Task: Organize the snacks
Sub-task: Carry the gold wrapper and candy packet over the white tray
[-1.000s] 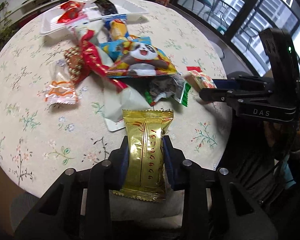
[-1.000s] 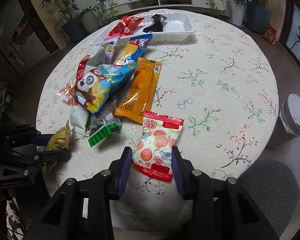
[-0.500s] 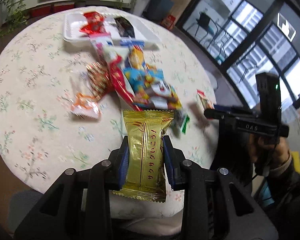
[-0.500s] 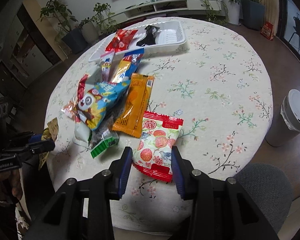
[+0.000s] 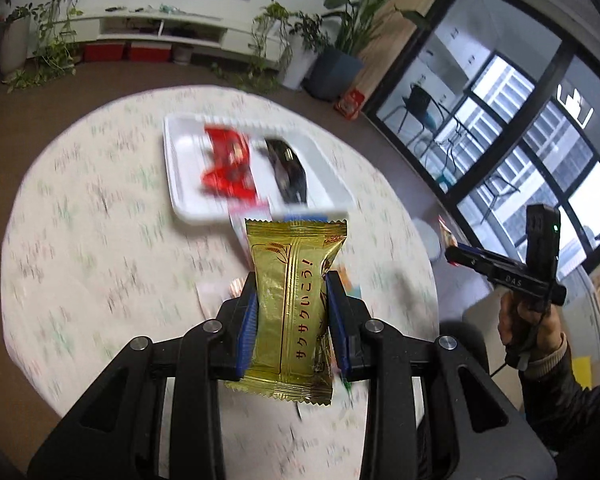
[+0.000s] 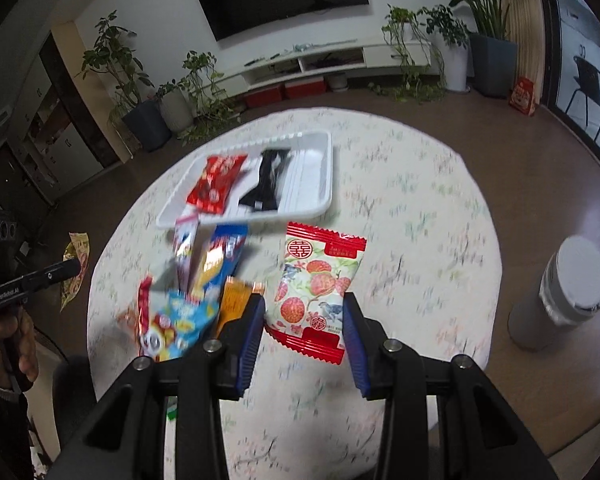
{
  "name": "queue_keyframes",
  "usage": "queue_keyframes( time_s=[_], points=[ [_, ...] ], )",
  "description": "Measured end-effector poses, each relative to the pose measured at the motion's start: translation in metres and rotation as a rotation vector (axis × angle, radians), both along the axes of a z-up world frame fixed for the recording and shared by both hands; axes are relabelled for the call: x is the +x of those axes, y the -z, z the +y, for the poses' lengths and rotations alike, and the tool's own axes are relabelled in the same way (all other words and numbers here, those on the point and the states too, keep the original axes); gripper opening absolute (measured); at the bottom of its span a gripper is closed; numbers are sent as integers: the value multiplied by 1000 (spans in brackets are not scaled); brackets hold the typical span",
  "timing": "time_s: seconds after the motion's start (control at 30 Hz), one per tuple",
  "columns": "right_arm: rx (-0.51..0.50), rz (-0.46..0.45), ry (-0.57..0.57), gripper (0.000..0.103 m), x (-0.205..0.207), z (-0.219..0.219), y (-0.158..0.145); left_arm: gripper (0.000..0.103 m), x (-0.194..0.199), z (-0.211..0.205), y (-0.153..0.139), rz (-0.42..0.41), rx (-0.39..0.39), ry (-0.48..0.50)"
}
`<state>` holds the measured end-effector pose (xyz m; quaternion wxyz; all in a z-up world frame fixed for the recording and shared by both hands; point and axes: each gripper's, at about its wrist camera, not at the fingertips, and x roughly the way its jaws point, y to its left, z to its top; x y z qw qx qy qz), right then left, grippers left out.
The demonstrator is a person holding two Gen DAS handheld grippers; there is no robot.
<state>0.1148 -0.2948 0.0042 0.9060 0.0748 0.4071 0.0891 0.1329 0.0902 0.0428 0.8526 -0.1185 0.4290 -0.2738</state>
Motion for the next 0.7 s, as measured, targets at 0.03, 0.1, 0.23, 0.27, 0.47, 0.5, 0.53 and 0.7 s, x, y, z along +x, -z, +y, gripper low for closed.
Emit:
queue_keyframes(
  time_s=[0.03,0.1,0.23,0.27,0.47,0.5,0.53,0.7],
  points=[
    [-2,-8,-6,41,5,1,-3,29,11,2,-4,-4,-5,-7],
    [-7,-26,-25,41,25,4,-11,29,38,4,-12,-13,-1,-23],
    [-10,-57,-56,41,64,14,-23,29,86,4,-20,-17,16,-55],
    [-13,-62,-60,41,71,15,-25,29,96,3,-21,-17,17,-59],
    [-66,-68,-100,41,134,34,-30,29,162,-7,-19,5,36,-85],
    [-71,-63,-106,41,142,37,-27,29,173,-10,-16,11,43,-87],
    [-79,-56,-115,41,152,40,-23,29,176,-14,-13,15,45,-88],
    [-106,-8,-150,41,185,50,5,29,209,-30,14,54,70,-78]
  ],
)
